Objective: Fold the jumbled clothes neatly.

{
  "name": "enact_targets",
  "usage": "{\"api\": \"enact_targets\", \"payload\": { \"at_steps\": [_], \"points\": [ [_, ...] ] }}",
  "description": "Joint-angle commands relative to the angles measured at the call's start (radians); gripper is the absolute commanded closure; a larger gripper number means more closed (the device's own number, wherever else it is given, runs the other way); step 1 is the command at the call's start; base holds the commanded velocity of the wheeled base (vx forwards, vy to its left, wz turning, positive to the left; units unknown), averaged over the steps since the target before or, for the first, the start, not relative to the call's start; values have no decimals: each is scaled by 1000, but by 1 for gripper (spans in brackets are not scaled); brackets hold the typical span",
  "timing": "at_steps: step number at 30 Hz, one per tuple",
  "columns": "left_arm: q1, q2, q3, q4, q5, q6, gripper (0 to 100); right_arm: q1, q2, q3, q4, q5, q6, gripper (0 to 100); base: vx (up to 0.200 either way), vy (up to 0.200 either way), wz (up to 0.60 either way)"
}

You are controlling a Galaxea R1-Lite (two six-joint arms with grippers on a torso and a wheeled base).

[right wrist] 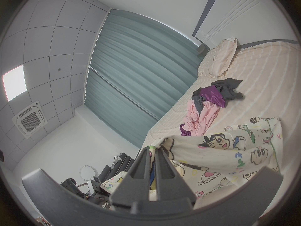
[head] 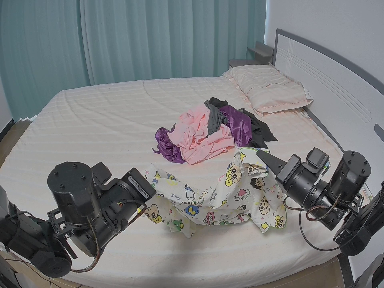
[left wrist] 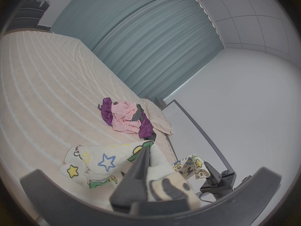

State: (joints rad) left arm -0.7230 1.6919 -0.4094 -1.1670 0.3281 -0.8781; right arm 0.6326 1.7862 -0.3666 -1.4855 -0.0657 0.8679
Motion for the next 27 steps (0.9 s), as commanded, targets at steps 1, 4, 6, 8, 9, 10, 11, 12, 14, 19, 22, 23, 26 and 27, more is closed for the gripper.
{"api": "enact_targets", "payload": {
  "at_steps": [1,4,6,8,9,10,11,12,14,19,22,23,26,27],
  "points": [
    [-1,-5,0,0,0,1,100,-2,1,0,-1,0,0,100,0,200,0],
    [-1,-12,1,0,0,1,100,-5,-4,-2,-1,0,0,100,0,200,0],
    [-1,-18,4,0,2,1,100,-5,-7,-2,-1,-2,0,100,0,200,0],
    [-1,-20,4,-2,2,1,100,-4,-8,-2,-1,0,0,100,0,200,0],
    [-1,-20,4,-2,2,1,100,-5,-7,-2,-1,-2,0,100,0,200,0],
    [-1,-20,4,-2,0,2,100,-5,-7,-2,-1,-2,0,100,0,200,0],
    [-1,-20,4,-2,0,2,100,-5,-7,-2,-1,-2,0,100,0,200,0],
    [-3,-20,6,-2,0,2,100,-5,-7,-2,-1,-2,0,100,0,200,0],
    [-3,-20,6,-2,0,2,100,-5,-7,-2,-1,-2,0,100,0,200,0],
    [-3,-20,6,-2,0,8,100,-4,-22,-2,-1,0,-1,100,0,200,0],
    [-3,-20,6,0,0,13,100,-4,-25,-2,-1,0,-1,100,0,200,0],
    [-4,-20,6,0,0,13,100,-4,-25,-2,-1,0,-1,100,0,200,0],
    [-4,-20,6,0,0,13,100,-4,-24,-2,-1,0,-1,100,0,200,0],
    [-4,-20,6,0,0,13,100,-4,-24,-2,-1,0,-1,100,0,200,0]
  ]
}}
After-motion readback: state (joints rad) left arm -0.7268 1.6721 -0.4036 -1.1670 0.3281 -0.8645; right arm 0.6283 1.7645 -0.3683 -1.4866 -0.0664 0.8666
